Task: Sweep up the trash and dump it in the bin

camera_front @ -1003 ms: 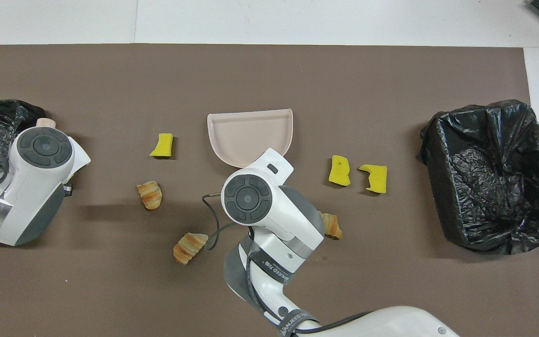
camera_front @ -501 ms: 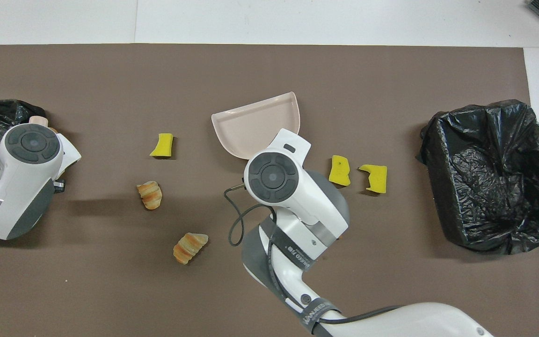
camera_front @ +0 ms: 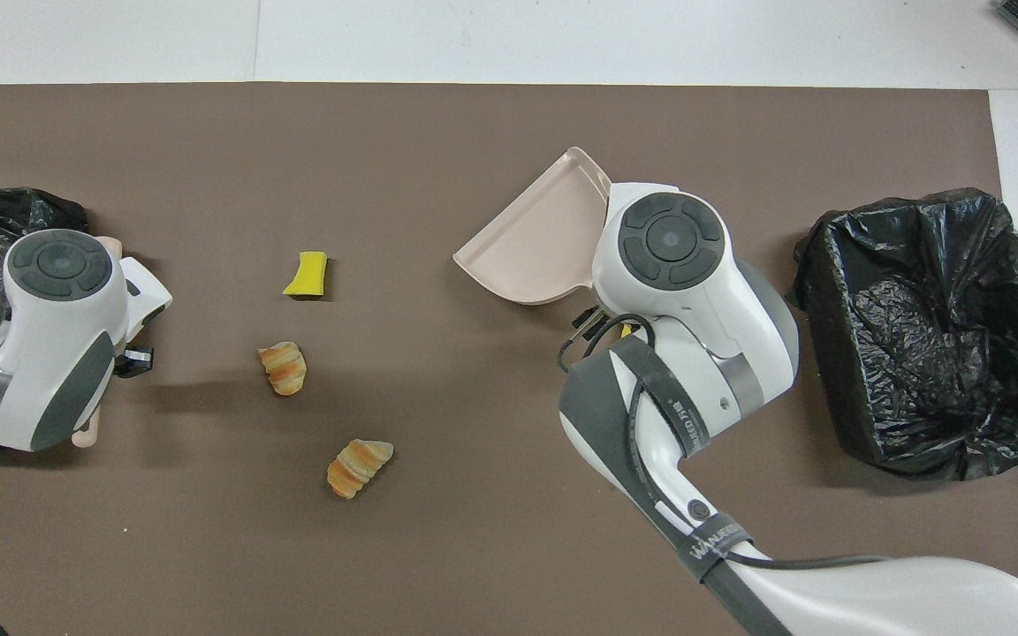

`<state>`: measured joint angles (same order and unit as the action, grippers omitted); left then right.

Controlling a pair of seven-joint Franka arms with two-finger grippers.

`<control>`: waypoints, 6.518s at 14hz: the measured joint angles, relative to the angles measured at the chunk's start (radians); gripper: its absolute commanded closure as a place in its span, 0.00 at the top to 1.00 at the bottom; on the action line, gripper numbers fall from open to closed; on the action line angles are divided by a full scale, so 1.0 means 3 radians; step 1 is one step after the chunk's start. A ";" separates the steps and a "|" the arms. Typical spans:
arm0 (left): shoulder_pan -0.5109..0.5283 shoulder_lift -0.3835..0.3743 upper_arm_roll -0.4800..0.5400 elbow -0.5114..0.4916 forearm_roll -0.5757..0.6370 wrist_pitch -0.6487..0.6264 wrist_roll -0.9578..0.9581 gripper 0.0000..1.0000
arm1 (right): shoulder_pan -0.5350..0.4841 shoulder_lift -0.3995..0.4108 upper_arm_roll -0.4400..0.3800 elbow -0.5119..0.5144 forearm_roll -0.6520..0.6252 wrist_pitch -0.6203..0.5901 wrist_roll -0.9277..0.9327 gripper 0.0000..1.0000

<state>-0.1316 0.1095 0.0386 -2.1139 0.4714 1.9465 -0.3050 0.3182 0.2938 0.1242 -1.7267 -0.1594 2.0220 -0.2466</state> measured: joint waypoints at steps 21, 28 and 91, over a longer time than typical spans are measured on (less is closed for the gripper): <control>0.0197 0.0166 0.0017 0.0310 -0.0624 -0.0034 0.0780 0.00 | -0.0003 -0.0020 0.0022 -0.0139 -0.0056 -0.0077 -0.2875 0.00; -0.0338 0.0025 -0.0045 0.0099 -0.1294 -0.0021 0.0844 0.00 | 0.0081 -0.0018 0.0021 -0.0214 -0.0056 0.0008 -0.2723 0.00; -0.1563 -0.0076 -0.0037 -0.0018 -0.2568 0.0193 -0.0400 0.00 | 0.0200 0.0098 0.0019 -0.0358 -0.0057 0.0247 -0.2351 0.00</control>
<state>-0.6004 0.0867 0.0274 -2.1193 -0.2989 2.0044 -0.4251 0.3783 0.3231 0.1297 -1.8342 -0.1766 2.0960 -0.9519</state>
